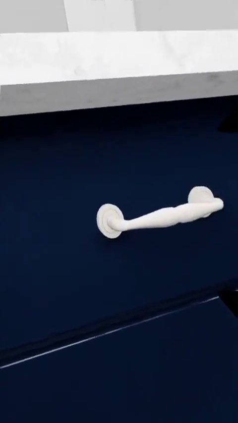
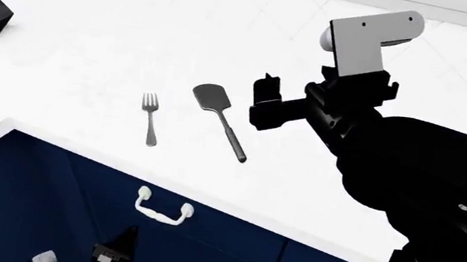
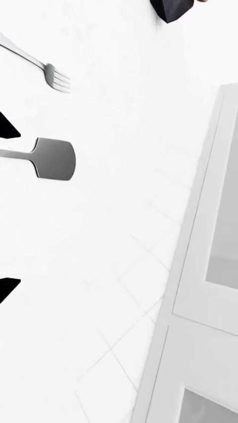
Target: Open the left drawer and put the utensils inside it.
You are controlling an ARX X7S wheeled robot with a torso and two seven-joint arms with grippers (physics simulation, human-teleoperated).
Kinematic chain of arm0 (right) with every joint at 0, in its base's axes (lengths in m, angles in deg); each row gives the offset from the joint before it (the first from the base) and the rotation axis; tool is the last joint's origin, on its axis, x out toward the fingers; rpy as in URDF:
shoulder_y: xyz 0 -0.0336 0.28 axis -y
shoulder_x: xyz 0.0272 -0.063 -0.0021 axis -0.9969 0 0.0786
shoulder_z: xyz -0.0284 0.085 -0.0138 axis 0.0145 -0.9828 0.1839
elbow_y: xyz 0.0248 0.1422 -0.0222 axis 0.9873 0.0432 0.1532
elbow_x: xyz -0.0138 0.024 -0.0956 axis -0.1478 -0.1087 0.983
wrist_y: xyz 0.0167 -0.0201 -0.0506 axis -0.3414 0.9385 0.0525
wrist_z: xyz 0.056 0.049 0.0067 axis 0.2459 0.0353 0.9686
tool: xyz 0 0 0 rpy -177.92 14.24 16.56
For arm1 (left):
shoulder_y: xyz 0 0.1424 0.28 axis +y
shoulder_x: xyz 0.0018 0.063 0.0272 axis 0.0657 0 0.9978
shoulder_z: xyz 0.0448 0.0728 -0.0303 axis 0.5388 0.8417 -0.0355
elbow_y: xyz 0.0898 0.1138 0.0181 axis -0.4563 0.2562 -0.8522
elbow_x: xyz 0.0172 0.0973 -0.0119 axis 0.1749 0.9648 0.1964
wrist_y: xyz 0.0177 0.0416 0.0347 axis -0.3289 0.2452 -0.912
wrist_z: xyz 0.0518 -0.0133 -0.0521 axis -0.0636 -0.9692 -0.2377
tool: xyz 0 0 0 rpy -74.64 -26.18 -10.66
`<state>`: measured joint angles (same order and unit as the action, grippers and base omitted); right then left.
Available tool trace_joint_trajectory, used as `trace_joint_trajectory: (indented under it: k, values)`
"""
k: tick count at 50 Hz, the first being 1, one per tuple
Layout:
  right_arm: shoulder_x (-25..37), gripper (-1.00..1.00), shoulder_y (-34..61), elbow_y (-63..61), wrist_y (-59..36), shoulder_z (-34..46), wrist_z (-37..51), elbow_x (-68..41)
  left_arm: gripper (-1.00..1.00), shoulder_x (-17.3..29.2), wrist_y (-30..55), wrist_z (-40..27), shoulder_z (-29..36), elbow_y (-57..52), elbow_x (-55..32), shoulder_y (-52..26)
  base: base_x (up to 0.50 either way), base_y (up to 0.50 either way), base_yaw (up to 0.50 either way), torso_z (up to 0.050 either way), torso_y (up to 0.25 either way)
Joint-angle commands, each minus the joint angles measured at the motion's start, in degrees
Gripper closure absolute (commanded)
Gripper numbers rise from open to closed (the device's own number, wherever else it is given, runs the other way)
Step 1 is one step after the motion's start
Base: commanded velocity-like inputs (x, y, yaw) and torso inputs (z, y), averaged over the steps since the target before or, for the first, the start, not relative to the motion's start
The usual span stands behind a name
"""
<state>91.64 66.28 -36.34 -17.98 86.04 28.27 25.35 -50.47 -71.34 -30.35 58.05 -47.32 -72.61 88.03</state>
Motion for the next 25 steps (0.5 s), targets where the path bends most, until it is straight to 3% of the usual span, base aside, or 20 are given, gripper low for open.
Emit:
trace_joint_trajectory:
  k: [1, 25]
  values:
    - [0.2, -1.00, -0.2, 0.6, 0.9, 0.5, 0.5, -0.6, -1.00, 2.0, 4.3, 1.2, 3.6, 3.3, -0.1, -3.8, 0.00, 0.00, 0.00, 0.000, 0.000]
    - [1.1, -1.00, -1.1, 1.7, 3.4, 1.3, 0.7, -2.0, -1.00, -0.4, 1.1, 3.6, 4.8, 15.9, 1.3, -15.1, 0.00, 0.00, 0.00, 0.000, 0.000]
